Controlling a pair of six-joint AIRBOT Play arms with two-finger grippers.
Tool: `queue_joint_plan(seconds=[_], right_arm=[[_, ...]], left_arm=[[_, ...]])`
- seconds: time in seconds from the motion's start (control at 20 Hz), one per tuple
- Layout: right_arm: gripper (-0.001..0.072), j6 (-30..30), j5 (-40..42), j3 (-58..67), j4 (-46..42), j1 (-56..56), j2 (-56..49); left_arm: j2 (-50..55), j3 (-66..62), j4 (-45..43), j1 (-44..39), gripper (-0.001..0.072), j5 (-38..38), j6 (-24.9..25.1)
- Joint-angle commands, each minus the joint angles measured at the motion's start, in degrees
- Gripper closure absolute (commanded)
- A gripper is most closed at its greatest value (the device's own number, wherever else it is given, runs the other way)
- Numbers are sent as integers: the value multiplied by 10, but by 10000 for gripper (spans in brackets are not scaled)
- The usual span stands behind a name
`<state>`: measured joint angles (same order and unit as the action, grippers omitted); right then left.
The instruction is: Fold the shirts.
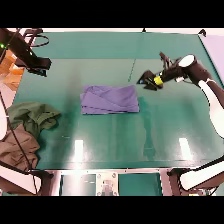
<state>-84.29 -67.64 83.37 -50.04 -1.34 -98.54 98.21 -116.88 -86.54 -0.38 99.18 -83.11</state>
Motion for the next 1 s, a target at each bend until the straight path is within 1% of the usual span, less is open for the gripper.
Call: queue_joint_plan(seconds=[0.0,0.2,0.3,0.35,0.4,0.45,0.6,0.7,0.8,0.95], right_arm=[[108,36,18,-88,26,-13,-13],[108,66,42,-83,97,50,-65],[112,66,67,-64,107,78,-76],[253,66,79,-53,107,86,-76],[629,66,80,-32,106,90,-76],[697,63,77,-10,106,89,-74],[700,52,65,50,104,51,-33],[700,52,63,58,103,-4,27],[701,43,40,57,85,-85,89],[701,17,0,38,19,-234,169]], left_arm=[[0,0,4,1,682,-7,-9],[0,0,4,1,682,-8,-15],[0,0,4,1,682,-8,-15],[0,0,4,1,681,-8,-15],[0,0,4,1,681,-8,-15],[0,0,4,1,681,-8,-15],[0,0,4,1,681,-8,-15],[0,0,4,1,681,-8,-15],[0,0,4,1,681,-8,-15],[0,0,4,1,681,-9,-15]])
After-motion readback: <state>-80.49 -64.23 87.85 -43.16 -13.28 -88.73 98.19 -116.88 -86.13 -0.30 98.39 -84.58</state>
